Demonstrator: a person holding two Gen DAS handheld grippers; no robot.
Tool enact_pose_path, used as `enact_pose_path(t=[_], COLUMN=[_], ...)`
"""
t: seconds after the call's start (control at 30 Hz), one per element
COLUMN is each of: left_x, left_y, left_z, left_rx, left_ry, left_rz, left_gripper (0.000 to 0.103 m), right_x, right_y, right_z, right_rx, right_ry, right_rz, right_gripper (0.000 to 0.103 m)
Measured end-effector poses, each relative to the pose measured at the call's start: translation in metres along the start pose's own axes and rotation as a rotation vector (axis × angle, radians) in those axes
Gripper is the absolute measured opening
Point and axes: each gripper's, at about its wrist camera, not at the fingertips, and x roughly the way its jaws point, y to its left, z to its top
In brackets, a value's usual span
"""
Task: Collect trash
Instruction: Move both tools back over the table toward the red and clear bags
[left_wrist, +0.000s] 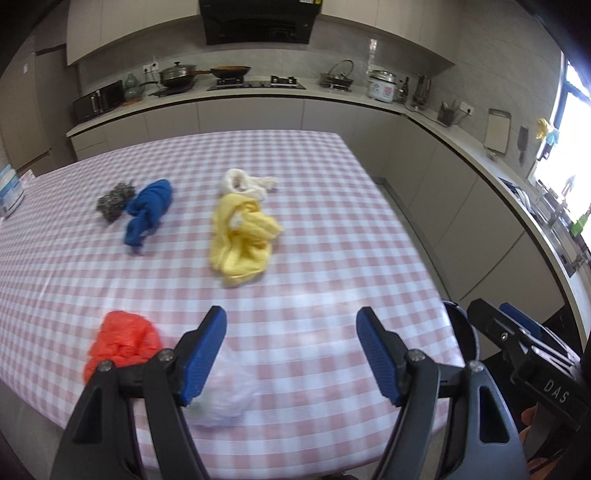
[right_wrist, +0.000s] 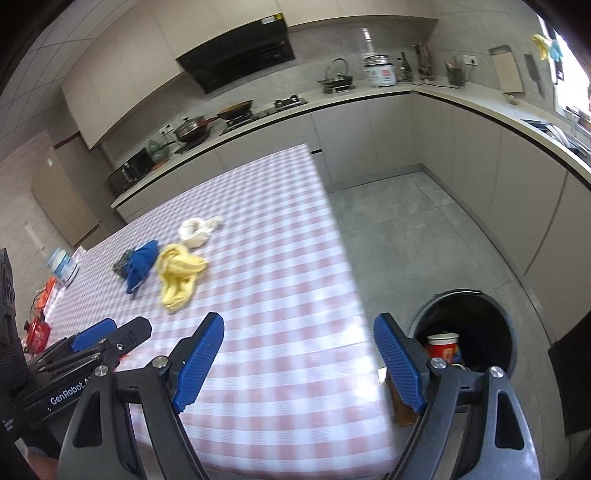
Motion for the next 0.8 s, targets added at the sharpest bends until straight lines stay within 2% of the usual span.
enact_pose_path(t=[0.5,0.8], left_x=[-0.003,0.004], left_y=[0.118,0.152], left_z=[-0.020,-0.032], left_rx=[-0.061,-0.049], left_ry=[0.001,0.035], left_rz=[0.099,0.070], left_gripper=[0.074,0.074], right_x=[0.048,0.072], right_y=[0.115,0.154], right_z=[-0.029,-0.051], right_rx=[-0.121,-0.151], right_ry=[0.060,0.102], right_rz=[0.097,0.128], right_gripper=[0.085,0.085])
